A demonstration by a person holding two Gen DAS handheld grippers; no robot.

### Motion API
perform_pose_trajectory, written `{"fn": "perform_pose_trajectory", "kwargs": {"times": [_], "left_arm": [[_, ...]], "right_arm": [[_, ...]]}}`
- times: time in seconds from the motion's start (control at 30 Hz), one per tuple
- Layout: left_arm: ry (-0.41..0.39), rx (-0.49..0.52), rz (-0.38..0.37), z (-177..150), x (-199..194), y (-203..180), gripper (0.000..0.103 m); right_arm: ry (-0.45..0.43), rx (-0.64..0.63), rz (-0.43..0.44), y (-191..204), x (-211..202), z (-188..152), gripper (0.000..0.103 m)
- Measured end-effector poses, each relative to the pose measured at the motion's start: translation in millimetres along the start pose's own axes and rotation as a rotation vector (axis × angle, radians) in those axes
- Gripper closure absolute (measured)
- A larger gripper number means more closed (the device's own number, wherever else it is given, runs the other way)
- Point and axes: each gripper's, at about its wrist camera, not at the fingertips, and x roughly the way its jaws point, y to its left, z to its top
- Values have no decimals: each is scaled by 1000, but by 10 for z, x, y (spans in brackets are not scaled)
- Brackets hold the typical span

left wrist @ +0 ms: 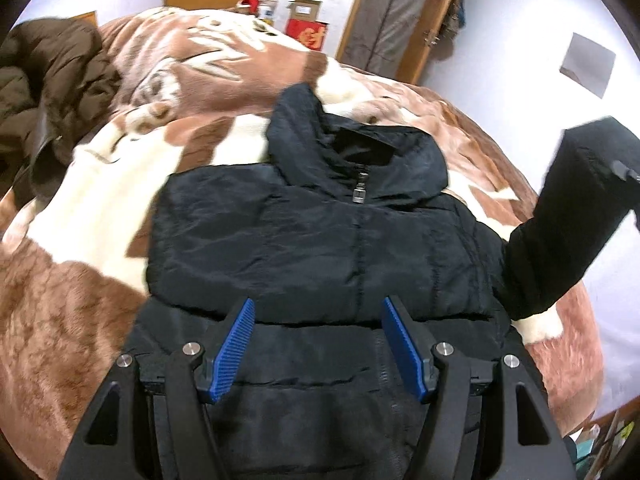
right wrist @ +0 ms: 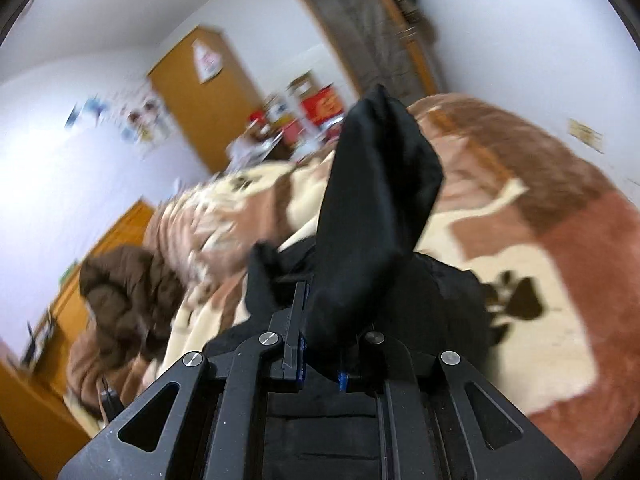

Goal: Fold large clothes
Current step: 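Fold the held sleeve across the jacket body with the right tool, release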

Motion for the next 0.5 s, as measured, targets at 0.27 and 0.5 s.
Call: {"fn": "perform_pose_trajectory", "kwargs": {"times": [0.27,0.5], "left_arm": [[6,-99,52,-164,-54,595,35],[46,-150,79,-316,36,864,35]], "right_arm": [[280,-85,25,429,1363,-740,88],[454,-45,52,297,1912,-1178,62]]}}
